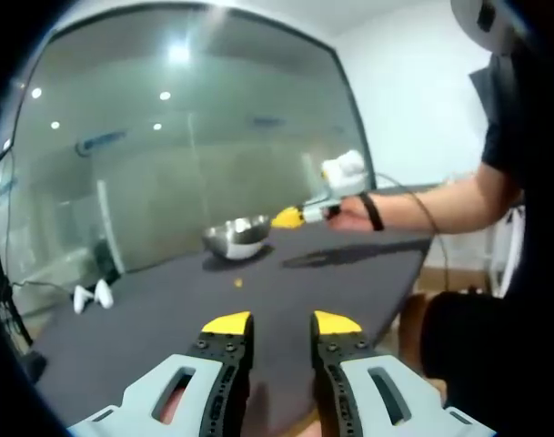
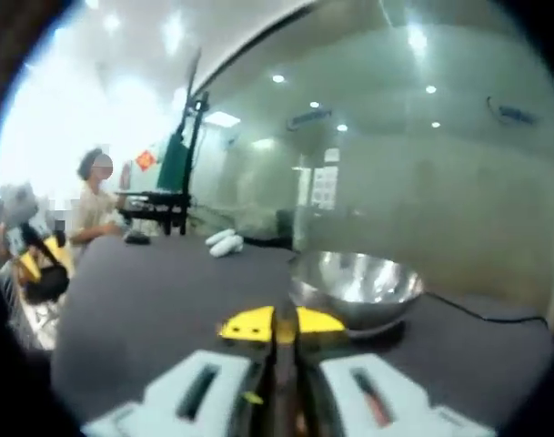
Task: Pick up the QQ candy scattered on the table and place it into the stainless steel bowl on the table
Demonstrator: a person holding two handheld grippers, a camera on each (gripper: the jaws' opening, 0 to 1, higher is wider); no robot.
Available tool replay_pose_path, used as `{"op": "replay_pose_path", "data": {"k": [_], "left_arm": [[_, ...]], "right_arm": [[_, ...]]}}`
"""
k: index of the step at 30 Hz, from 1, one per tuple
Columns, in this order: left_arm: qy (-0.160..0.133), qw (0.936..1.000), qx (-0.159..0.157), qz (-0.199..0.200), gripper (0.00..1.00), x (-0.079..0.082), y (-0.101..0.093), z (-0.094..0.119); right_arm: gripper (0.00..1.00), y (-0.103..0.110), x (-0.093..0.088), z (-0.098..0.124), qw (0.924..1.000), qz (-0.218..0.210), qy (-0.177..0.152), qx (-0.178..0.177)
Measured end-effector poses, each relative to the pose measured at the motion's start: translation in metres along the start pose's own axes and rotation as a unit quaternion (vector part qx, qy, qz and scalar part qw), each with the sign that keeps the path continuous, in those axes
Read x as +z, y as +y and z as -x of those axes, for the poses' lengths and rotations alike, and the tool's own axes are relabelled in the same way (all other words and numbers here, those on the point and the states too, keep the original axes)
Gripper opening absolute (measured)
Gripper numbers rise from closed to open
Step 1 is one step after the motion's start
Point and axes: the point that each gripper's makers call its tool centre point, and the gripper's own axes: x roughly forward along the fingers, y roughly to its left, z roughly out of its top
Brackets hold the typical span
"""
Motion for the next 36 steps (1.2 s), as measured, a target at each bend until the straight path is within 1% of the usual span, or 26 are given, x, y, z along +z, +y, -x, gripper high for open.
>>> {"op": "replay_pose_path", "data": {"k": [4,6,8,9,14,16,20,23,25,26,27,30,32,36], "left_arm": [[-0.001,1.0,-0.003,0.001,0.27,0.0,-0.001,-0.001],[-0.001,1.0,-0.002,0.002,0.27,-0.001,-0.001,-0.001],[-0.002,1.0,-0.002,0.003,0.27,-0.001,0.0,-0.001],[-0.002,1.0,-0.002,0.003,0.27,-0.001,0.0,-0.001],[-0.002,1.0,0.0,0.004,0.27,-0.002,0.001,-0.001],[-0.003,1.0,0.0,0.004,0.27,-0.001,0.002,-0.001],[-0.003,1.0,-0.002,0.003,0.27,-0.001,0.002,-0.001],[-0.003,1.0,-0.002,0.003,0.27,-0.001,0.002,-0.001],[-0.004,1.0,-0.001,0.005,0.27,-0.001,0.003,-0.001],[-0.004,1.0,-0.001,0.005,0.27,-0.001,0.003,-0.002],[-0.003,1.0,-0.001,0.004,0.27,-0.001,0.002,-0.002],[-0.005,1.0,-0.001,0.006,0.27,0.0,0.002,-0.001],[-0.004,1.0,0.001,0.005,0.27,-0.001,0.003,-0.001],[-0.005,0.9999,0.005,0.007,0.27,-0.001,0.006,0.001]], "right_arm": [[0.08,-0.012,0.007,0.001,0.9997,-0.006,-0.009,-0.023],[0.08,-0.021,0.01,-0.001,0.999,0.004,-0.022,-0.038],[0.08,-0.023,0.014,-0.003,0.9989,0.007,-0.026,-0.038],[0.08,-0.028,0.016,-0.007,0.9987,0.007,-0.029,-0.042],[0.08,-0.039,0.025,-0.021,0.998,0.017,-0.028,-0.054],[0.08,-0.048,0.031,-0.026,0.9976,0.018,-0.029,-0.06],[0.09,-0.056,0.047,-0.037,0.9971,0.022,-0.037,-0.063],[0.09,-0.065,0.054,-0.048,0.9969,0.015,-0.036,-0.069],[0.09,-0.074,0.053,-0.06,0.9968,0.002,-0.03,-0.074],[0.09,-0.082,0.053,-0.067,0.9961,0.001,-0.026,-0.084],[0.09,-0.085,0.055,-0.069,0.9953,0.011,-0.026,-0.092],[0.09,-0.092,0.058,-0.082,0.9955,0.003,-0.026,-0.091],[0.09,-0.098,0.055,-0.088,0.9948,0.006,-0.018,-0.1],[0.09,-0.103,0.044,-0.097,0.9944,-0.006,0.001,-0.105]]}}
